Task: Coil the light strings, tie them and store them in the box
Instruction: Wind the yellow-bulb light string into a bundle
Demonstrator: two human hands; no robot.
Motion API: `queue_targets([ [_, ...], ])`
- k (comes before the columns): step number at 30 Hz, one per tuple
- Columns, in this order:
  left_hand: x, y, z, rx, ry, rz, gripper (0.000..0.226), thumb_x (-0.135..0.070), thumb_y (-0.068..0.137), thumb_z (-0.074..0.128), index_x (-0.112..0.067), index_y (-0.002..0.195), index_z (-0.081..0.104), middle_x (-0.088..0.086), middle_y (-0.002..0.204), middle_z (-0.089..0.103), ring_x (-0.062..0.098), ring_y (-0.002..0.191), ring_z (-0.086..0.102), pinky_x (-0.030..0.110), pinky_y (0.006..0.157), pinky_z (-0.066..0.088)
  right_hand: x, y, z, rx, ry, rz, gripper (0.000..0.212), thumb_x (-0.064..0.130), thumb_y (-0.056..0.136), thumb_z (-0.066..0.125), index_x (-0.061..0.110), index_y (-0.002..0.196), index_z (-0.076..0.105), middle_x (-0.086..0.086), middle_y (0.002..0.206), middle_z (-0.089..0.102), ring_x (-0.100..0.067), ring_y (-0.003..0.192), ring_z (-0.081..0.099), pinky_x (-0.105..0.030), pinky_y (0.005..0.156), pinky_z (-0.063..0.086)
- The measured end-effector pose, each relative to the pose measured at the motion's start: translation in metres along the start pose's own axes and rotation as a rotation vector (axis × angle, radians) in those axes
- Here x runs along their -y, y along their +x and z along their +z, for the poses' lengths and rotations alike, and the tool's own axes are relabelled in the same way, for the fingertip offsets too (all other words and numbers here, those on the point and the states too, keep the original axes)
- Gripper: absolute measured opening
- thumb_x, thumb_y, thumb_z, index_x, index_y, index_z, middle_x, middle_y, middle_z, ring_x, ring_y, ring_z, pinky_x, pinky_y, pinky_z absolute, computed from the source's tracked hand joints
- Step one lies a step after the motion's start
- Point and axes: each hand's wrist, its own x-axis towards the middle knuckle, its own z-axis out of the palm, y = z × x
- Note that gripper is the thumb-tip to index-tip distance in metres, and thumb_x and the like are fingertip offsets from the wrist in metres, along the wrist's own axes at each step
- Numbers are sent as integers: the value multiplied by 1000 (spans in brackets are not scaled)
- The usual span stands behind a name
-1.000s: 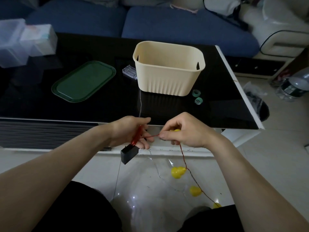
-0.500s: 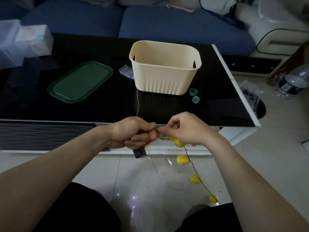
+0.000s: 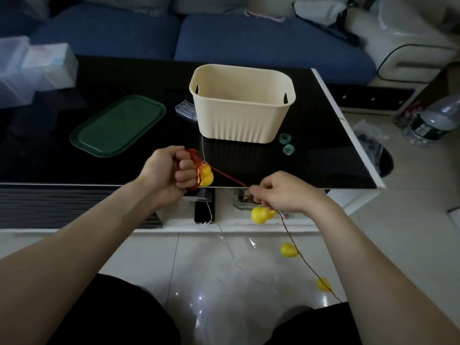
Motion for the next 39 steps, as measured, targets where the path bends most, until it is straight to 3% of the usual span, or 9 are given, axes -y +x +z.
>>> queue_targets([
  [8, 0, -4, 6, -50, -3, 80, 36, -32, 103, 36, -5, 93, 58, 3, 64, 60, 15, 51, 58, 21, 46, 45, 17, -3, 15, -5, -15, -229, 20, 31, 94, 66, 22, 76, 69, 15, 56, 57, 1, 51, 49, -15, 52, 37],
  [13, 6, -10, 17, 71, 9, 57, 41, -8, 101, 41, 22, 129, 44, 23, 97, 73, 25, 82, 74, 24, 67, 60, 30, -9, 25, 145, 25, -308, 21, 24, 92, 70, 27, 71, 68, 22, 49, 55, 4, 48, 49, -10, 50, 35],
  [16, 17, -11, 22, 82, 127, 82, 30, 5, 101, 36, 21, 124, 44, 28, 105, 70, 30, 93, 73, 28, 75, 61, 34, -13, 30, 204, 45, -358, 14, 25, 90, 73, 23, 77, 72, 14, 56, 59, 1, 52, 49, -19, 55, 40],
  [20, 28, -13, 24, 108, 306, 27, 18, 4, 100, 36, 6, 113, 48, 24, 92, 73, 30, 77, 74, 36, 65, 61, 36, -19, 32, 182, 69, -415, 8, 24, 92, 73, 17, 92, 77, 21, 66, 62, 2, 56, 55, -13, 55, 42],
  [25, 38, -15, 22, 293, 619, -177, 54, -36, 105, 29, 8, 110, 61, 23, 93, 69, 31, 76, 68, 36, 69, 58, 27, -18, 26, -102, 126, -433, 4, 16, 87, 76, 17, 87, 80, 7, 69, 74, -2, 61, 68, -17, 59, 53],
  [28, 39, -18, 25, 385, 790, -180, 59, -41, 105, 23, 3, 110, 61, 30, 96, 69, 27, 58, 66, 30, 54, 50, 24, -17, 23, -154, 128, -447, 11, 17, 81, 83, 18, 75, 74, 5, 62, 71, -2, 56, 66, -14, 56, 50],
  [33, 42, -18, 23, 371, 989, -134, 74, -47, 105, 19, -5, 62, 62, 9, 43, 49, 17, 35, 30, 31, 46, 22, 23, -16, 23, -146, 86, -407, 21, 31, 77, 87, 26, 72, 68, 9, 63, 69, 0, 59, 65, -15, 56, 49],
  [36, 37, -19, 23, 355, 1051, -153, 81, -50, 104, 22, -17, 41, 62, 1, 38, 33, 16, 38, 21, 32, 47, 13, 23, -17, 22, -71, 152, -373, 25, 34, 81, 84, 22, 95, 66, 7, 73, 71, -2, 65, 68, -18, 61, 52],
  [39, 28, -17, 20, 327, 1057, -177, 76, -49, 103, 29, -16, 43, 59, 3, 41, 25, 15, 38, 16, 26, 42, 14, 22, -17, 18, 23, 206, -392, 58, 25, 81, 84, 26, 132, 56, 9, 100, 65, -1, 67, 66, -19, 65, 51],
])
